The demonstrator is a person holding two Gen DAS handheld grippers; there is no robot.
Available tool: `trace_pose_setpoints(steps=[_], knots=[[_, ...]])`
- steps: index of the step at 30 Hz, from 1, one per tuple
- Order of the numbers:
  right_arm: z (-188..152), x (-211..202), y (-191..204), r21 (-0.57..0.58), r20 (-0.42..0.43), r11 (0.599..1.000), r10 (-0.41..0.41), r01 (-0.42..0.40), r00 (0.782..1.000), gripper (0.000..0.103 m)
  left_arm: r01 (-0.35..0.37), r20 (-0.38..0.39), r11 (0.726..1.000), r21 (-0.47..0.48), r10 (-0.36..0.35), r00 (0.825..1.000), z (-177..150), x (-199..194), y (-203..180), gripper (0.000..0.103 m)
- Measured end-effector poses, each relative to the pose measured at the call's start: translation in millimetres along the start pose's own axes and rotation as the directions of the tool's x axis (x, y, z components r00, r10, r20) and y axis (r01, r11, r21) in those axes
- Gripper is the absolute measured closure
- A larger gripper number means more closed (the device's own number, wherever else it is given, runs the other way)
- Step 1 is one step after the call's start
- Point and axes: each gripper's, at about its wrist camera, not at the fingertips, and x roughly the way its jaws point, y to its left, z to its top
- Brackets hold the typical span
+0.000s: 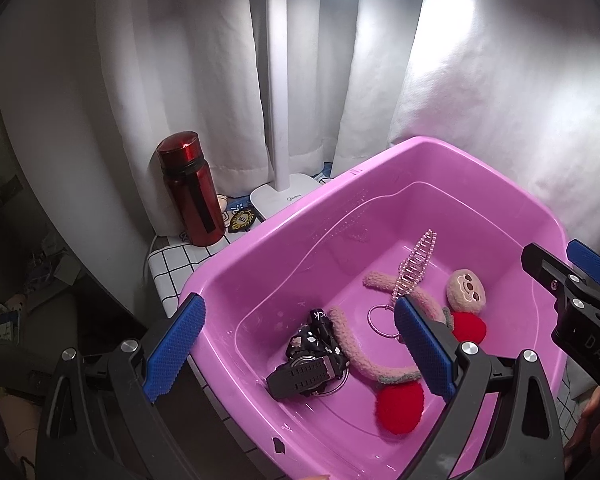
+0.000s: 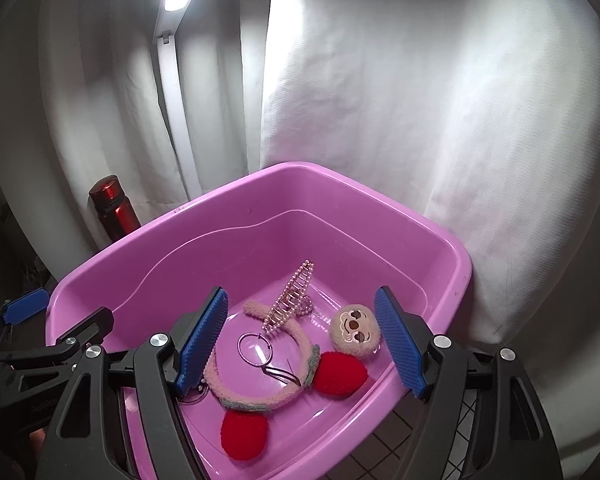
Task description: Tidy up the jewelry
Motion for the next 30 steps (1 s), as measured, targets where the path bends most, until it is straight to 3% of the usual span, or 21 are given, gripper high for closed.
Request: trace_pose_setpoints(steps=[30], knots=[[-5, -20, -7, 0.01, 0.015, 1.0, -0.009, 0.009, 1.0, 0.031, 0.013, 0.029, 1.0, 0.02, -0.013, 0.999, -6, -19, -8, 0.009]])
